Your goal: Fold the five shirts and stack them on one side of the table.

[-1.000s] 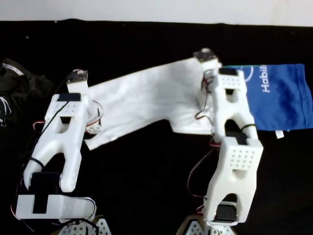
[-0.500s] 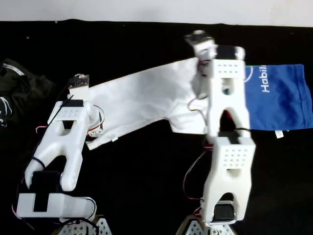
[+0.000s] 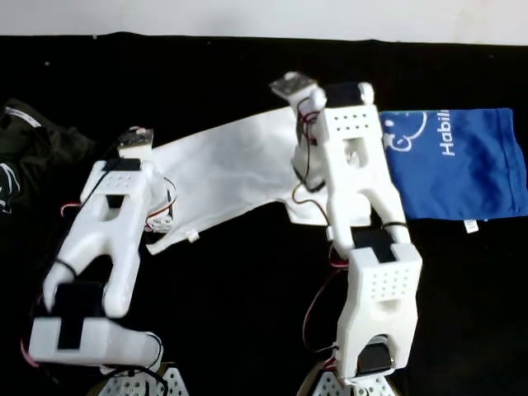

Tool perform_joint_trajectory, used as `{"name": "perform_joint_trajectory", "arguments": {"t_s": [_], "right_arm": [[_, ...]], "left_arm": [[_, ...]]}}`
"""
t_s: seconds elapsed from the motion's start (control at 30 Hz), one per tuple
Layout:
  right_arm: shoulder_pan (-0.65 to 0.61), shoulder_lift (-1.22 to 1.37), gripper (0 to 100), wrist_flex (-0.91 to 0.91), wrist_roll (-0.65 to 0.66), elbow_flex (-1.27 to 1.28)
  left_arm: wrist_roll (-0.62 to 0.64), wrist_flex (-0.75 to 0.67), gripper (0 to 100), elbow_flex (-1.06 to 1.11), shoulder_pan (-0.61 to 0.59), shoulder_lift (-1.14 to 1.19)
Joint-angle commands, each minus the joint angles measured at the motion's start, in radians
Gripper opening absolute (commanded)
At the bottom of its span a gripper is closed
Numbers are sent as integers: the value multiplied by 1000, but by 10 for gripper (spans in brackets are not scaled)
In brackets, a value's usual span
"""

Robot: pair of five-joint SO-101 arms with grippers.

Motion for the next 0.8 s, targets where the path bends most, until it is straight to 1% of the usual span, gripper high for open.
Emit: {"name": "perform_joint_trajectory", "arguments": {"t_s": [0.0,0.1,0.17,0.27,0.37,0.47,0.5,0.57,0.7,0.77], "right_arm": [[-19,-77,7,-130,2,154],[-22,-77,7,-257,0,269],[-22,-77,7,-325,-3,317],[-22,-77,7,-366,0,369],[-22,-82,7,-355,3,409],[-27,-93,7,-266,11,392],[-27,-108,7,-240,34,377],[-21,-153,7,-222,66,355],[-5,-226,9,-219,72,355],[-5,-231,17,-188,72,358]], "left_arm": [[8,6,10,18,39,-114],[11,-35,10,22,53,-119],[35,-77,10,30,53,-105],[48,-126,10,39,54,-50],[51,-170,10,31,58,36],[51,-181,10,-1,58,107],[51,-181,10,-13,58,125],[51,-181,10,-28,58,151],[51,-181,10,-39,58,174],[51,-181,10,-39,58,174]]}}
